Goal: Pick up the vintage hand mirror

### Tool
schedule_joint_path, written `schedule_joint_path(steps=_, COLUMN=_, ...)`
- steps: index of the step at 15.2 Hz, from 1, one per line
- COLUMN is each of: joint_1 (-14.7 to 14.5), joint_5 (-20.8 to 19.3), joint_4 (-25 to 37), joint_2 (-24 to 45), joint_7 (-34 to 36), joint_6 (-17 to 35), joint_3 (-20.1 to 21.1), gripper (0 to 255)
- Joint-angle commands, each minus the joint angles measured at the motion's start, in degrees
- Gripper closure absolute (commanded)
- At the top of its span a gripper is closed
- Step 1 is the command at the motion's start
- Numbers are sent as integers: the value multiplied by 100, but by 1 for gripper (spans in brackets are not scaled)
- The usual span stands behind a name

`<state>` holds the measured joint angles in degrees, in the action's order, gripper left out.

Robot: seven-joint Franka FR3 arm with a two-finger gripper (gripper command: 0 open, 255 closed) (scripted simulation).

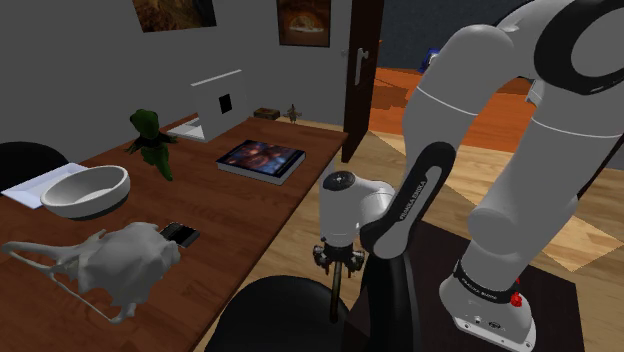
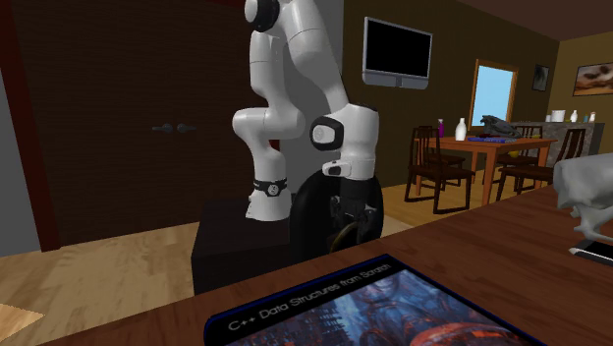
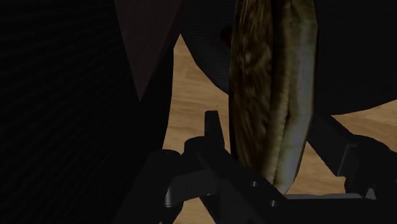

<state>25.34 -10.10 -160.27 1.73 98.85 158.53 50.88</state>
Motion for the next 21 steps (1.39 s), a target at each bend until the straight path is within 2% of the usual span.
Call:
schedule_joint_path(steps=1, joint_1=3, joint_5=-81, joint_4=5, joint_2=33, joint_7=58, joint_6=16, joint_3=-11, gripper=255)
schedule_joint_path(steps=9, joint_1=6, joint_5=-84, joint_4=10, joint_2=34, joint_7=54, joint_6=12, joint_3=-14, gripper=255)
schedule_joint_path(steps=11, joint_1=-8, joint_5=738, joint_4=-20, joint_2=-326, joint_7=-532, joint_6=-156, joint_3=166, gripper=255)
schedule_joint_path(steps=14, joint_1=-275, joint_5=1663, joint_4=-20, joint_2=-819, joint_7=-1194, joint_6=-482, joint_3=109, gripper=255)
schedule_joint_path(steps=17, joint_1=-581, joint_5=2213, joint_4=6, joint_2=-1237, joint_7=-1595, joint_6=-842, joint_3=-92, gripper=255)
schedule_joint_path(steps=21, joint_1=-884, joint_5=2636, joint_4=62, joint_2=-1723, joint_7=-1918, joint_6=-1327, joint_3=-344, gripper=255)
